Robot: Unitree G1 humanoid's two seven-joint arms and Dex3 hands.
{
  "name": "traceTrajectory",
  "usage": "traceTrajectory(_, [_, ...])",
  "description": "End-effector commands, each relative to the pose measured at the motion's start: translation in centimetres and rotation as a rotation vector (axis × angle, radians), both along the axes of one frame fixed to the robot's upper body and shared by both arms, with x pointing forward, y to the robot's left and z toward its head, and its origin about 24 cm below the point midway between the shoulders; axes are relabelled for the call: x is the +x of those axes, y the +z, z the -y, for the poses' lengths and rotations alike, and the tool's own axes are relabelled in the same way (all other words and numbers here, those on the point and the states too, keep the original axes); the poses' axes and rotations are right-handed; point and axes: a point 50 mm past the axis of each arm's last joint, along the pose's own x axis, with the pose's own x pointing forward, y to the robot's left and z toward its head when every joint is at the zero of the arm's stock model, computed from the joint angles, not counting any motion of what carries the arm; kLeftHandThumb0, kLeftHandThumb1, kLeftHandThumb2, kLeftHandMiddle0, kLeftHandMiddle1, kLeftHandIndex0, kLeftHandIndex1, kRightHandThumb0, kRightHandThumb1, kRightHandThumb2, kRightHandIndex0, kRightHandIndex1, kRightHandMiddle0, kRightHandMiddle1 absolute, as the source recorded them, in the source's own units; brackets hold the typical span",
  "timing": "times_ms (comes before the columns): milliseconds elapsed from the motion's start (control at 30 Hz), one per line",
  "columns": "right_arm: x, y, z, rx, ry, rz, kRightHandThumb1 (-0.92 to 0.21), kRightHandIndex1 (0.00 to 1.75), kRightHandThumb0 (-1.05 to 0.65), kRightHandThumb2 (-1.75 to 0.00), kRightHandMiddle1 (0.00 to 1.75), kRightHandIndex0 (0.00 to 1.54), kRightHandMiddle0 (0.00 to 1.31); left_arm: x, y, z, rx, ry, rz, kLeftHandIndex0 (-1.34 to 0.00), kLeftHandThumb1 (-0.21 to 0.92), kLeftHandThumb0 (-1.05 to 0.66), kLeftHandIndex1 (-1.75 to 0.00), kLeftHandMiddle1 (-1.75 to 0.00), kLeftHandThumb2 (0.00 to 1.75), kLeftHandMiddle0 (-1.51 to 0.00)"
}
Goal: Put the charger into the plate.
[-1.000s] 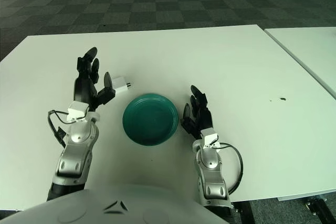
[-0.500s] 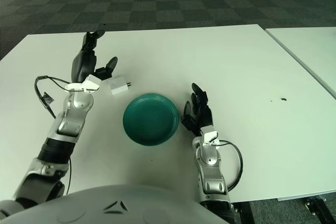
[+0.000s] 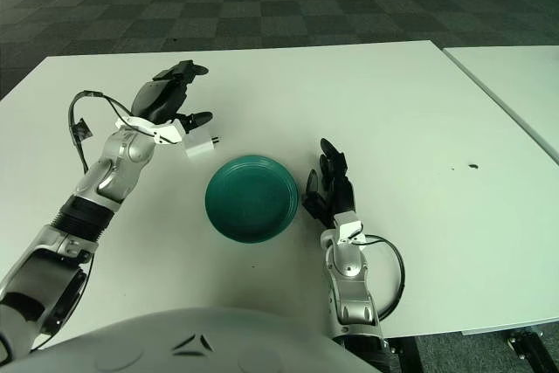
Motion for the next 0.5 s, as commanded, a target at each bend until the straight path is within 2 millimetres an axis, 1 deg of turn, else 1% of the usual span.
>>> traceTrajectory(0, [-1.2,-2.1,0.1,0.004,-0.016,-0.124,-0.92,0.00,-0.86,-0.91,0.43,0.15,0.00,0.9,-1.0,-0.7,0.093,-0.004,-0.071,-0.14,0.92,-1.05,-1.02,0.00,0.59,-0.30])
traceTrajectory(233, [-1.2,-2.1,0.0,0.009,-0.019,-0.127,-0.92,0.00,-0.87,-0.91,0.41,0.15,0.00,1.6,-1.7,-0.7,0.108,-0.043,-0.175,-0.17,0.92,-1.05,-0.99,0.00,0.54,-0.30])
traceTrajectory(467, [-1.2,-2.1,0.0,0.007,-0.024,-0.127,-0.92,0.00,-0.88,-0.91,0.38,0.13,0.00,2.0,-2.4,-0.9,0.133,-0.072,-0.269,-0.16,0.92,-1.05,-0.98,0.00,0.53,-0.29])
